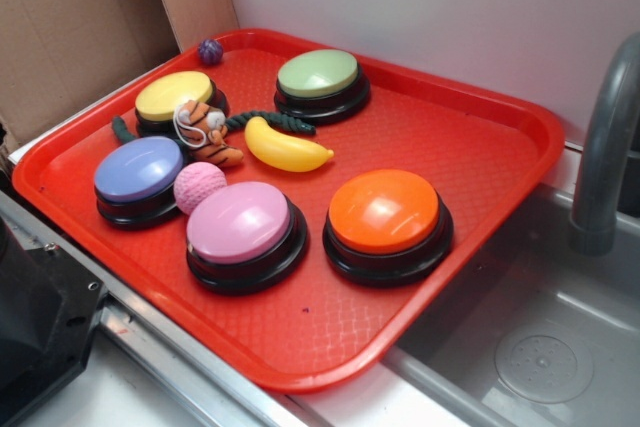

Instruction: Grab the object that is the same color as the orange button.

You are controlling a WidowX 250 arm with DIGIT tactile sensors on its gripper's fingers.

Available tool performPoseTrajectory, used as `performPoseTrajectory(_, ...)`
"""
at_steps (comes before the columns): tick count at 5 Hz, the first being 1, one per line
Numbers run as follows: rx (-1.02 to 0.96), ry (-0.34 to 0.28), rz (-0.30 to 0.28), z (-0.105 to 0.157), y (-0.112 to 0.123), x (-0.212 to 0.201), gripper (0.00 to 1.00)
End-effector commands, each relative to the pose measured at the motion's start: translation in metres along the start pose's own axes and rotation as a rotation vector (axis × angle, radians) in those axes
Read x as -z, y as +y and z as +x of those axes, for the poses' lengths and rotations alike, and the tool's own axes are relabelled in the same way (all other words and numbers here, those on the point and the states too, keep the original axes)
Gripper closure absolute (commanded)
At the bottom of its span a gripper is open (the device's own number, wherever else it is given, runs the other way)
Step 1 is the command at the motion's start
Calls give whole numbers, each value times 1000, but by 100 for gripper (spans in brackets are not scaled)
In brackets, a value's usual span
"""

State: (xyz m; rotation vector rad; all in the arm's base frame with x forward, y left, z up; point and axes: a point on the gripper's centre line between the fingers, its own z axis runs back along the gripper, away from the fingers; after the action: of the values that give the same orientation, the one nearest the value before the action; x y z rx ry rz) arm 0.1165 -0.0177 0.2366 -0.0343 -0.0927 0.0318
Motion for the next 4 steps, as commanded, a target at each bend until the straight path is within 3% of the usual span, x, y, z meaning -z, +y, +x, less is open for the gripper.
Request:
performPoseTrajectory(1,0,0,0,0,0,0,0)
performPoseTrajectory(4,57,-87,39,36,27,45,0)
